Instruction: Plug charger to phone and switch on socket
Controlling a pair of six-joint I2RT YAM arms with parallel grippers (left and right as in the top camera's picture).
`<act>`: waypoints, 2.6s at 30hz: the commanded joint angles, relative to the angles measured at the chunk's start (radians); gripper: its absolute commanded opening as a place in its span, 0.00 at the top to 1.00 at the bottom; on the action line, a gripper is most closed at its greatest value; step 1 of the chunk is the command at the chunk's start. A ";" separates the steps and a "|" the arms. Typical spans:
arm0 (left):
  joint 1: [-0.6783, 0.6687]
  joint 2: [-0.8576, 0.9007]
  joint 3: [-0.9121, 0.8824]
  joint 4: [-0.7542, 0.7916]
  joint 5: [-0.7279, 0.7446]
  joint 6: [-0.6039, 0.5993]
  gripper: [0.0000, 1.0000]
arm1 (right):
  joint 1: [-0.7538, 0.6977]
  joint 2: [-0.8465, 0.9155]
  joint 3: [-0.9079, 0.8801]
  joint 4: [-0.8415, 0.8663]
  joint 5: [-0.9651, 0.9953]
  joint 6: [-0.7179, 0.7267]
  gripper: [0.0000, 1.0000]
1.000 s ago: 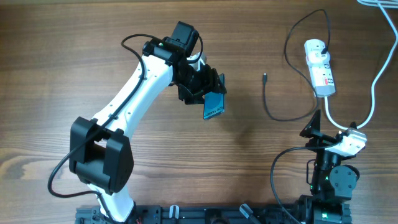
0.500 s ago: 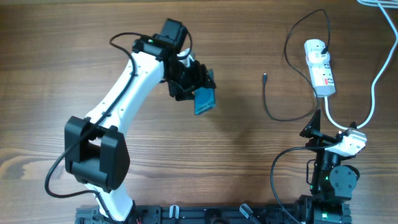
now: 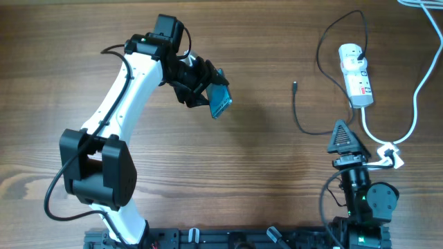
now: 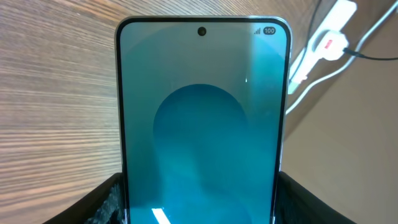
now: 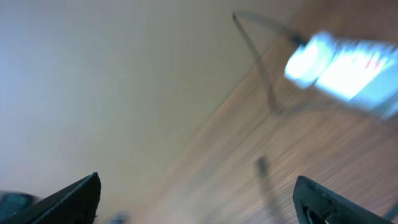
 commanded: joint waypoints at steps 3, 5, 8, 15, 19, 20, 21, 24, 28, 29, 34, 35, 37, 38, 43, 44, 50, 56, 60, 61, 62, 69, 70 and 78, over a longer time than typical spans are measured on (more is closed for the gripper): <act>0.003 -0.008 0.027 0.003 0.097 -0.045 0.62 | -0.003 0.008 -0.001 0.014 -0.110 0.371 0.00; 0.003 -0.008 0.027 0.003 0.097 -0.045 0.62 | -0.003 0.008 -0.001 0.035 -0.169 0.172 0.05; 0.003 -0.008 0.027 0.004 0.096 -0.045 0.62 | -0.003 0.010 -0.001 0.033 -0.231 0.015 0.08; 0.003 -0.008 0.027 0.016 0.096 -0.045 0.63 | -0.003 0.117 0.074 0.022 -0.306 -0.137 0.01; 0.003 -0.008 0.027 0.018 0.096 -0.045 0.63 | -0.002 0.244 0.147 0.020 -0.370 -0.153 0.01; 0.003 -0.008 0.027 0.018 0.096 -0.045 0.63 | -0.002 0.289 0.177 0.018 -0.393 -0.174 0.01; 0.003 -0.008 0.027 0.021 0.096 -0.045 0.63 | -0.002 0.330 0.206 0.010 -0.405 -0.193 0.01; 0.003 -0.008 0.027 0.029 0.095 -0.045 0.63 | 0.010 0.443 0.294 -0.037 -0.406 -0.251 0.01; 0.003 -0.008 0.027 0.049 0.091 -0.045 0.63 | 0.066 0.581 0.401 -0.082 -0.405 -0.299 0.01; 0.003 -0.008 0.027 0.058 0.092 -0.045 0.63 | 0.089 0.615 0.423 -0.085 -0.396 -0.306 0.01; 0.003 -0.008 0.027 0.071 0.063 -0.053 0.63 | 0.262 0.763 0.511 -0.084 -0.257 -0.314 0.01; 0.003 -0.008 0.027 0.071 0.050 -0.060 0.63 | 0.301 0.785 0.527 -0.084 -0.227 -0.318 0.01; 0.003 -0.008 0.027 0.075 0.027 -0.068 0.63 | 0.394 0.832 0.561 -0.082 -0.135 -0.322 0.01; 0.002 -0.008 0.027 0.075 0.012 -0.068 0.63 | 0.435 0.850 0.572 -0.079 -0.087 -0.321 0.01; -0.011 -0.008 0.027 0.087 -0.081 -0.091 0.63 | 0.564 0.919 0.584 0.018 0.030 -0.322 0.01; -0.016 -0.008 0.027 0.093 -0.101 -0.101 0.64 | 0.583 0.933 0.584 0.046 0.040 -0.323 0.01; -0.066 -0.008 0.027 0.151 -0.155 -0.127 0.63 | 0.663 1.070 0.584 0.197 0.090 -0.293 0.01; -0.105 -0.008 0.027 0.172 -0.167 -0.127 0.63 | 0.702 1.182 0.584 0.362 0.098 -0.265 0.04; -0.112 -0.008 0.027 0.173 -0.176 -0.128 0.63 | 0.705 1.225 0.584 0.392 0.136 -0.209 0.12; -0.112 -0.008 0.027 0.173 -0.176 -0.128 0.63 | 0.706 1.231 0.584 0.392 0.139 -0.207 0.14; -0.112 -0.008 0.027 0.176 -0.176 -0.128 0.63 | 0.707 1.236 0.584 0.394 0.138 -0.207 0.16; -0.113 -0.008 0.027 0.207 -0.178 -0.163 0.63 | 0.739 1.239 0.584 0.418 0.160 -0.207 0.19; -0.113 -0.008 0.027 0.207 -0.178 -0.173 0.63 | 0.744 1.239 0.584 0.416 0.174 -0.207 0.20; -0.126 -0.008 0.027 0.210 -0.177 -0.176 0.63 | 0.758 1.239 0.584 0.410 0.247 -0.188 0.26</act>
